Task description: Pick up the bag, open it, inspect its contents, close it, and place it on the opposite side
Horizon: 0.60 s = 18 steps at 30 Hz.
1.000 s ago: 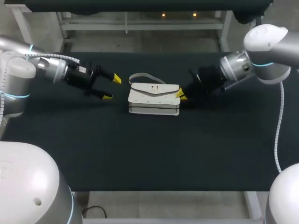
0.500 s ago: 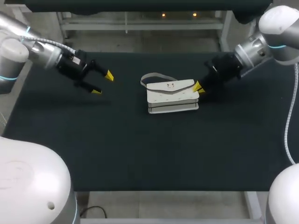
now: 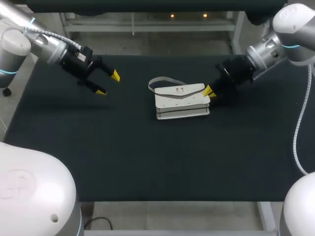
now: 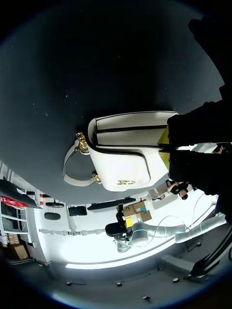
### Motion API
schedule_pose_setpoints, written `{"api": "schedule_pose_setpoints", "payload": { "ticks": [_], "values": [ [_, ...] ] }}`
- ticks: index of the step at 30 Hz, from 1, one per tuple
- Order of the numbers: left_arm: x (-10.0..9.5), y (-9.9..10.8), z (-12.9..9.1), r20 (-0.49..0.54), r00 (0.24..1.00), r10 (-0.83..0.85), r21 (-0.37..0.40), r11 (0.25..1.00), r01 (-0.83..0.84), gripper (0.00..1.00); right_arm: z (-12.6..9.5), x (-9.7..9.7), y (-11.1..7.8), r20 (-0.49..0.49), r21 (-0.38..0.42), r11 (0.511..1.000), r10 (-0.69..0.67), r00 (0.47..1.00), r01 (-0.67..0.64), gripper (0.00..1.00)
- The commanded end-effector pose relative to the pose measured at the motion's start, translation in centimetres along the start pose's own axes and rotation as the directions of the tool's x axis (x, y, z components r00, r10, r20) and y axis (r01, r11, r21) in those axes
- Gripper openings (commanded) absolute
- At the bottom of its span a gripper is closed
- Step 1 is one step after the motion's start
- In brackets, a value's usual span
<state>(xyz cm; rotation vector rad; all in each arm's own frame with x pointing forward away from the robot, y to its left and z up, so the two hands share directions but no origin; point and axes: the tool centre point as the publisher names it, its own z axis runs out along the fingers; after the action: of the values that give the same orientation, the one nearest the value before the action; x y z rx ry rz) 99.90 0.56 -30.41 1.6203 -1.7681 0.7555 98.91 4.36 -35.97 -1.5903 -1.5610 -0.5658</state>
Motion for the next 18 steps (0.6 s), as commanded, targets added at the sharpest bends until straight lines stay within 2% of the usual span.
{"api": "schedule_pose_setpoints", "payload": {
  "ticks": [1, 4, 9, 15, 18],
  "values": [
    [0.0, 0.0, -0.6, 0.037, 0.999, 0.013, 0.019, 1.0, -0.013, 1.0, -1.2, -0.7, 1.0, -0.003, -0.047, 0.999, 0.006, 1.0, -0.006, 0.0],
    [-0.4, -0.2, -1.6, 0.075, 0.997, 0.035, 0.031, 0.999, -0.037, 1.0, -3.4, -1.9, 2.0, -0.003, -0.106, 0.994, 0.017, 1.0, -0.018, 0.0],
    [-1.4, -0.7, -2.4, 0.071, 0.997, 0.043, 0.035, 0.998, -0.046, 1.0, -6.7, -4.2, 3.4, -0.022, -0.206, 0.977, 0.051, 0.998, -0.054, 0.0],
    [-2.3, -0.9, -3.2, 0.076, 0.996, 0.055, 0.032, 0.998, -0.057, 1.0, -9.5, -6.2, 4.1, -0.034, -0.27, 0.96, 0.067, 0.997, -0.074, 0.0],
    [-2.3, -0.9, -3.5, 0.13, 0.989, 0.07, 0.017, 0.997, -0.073, 1.0, -10.9, -6.9, 4.3, -0.036, -0.302, 0.951, 0.063, 0.997, -0.071, 0.0]
  ]
}}
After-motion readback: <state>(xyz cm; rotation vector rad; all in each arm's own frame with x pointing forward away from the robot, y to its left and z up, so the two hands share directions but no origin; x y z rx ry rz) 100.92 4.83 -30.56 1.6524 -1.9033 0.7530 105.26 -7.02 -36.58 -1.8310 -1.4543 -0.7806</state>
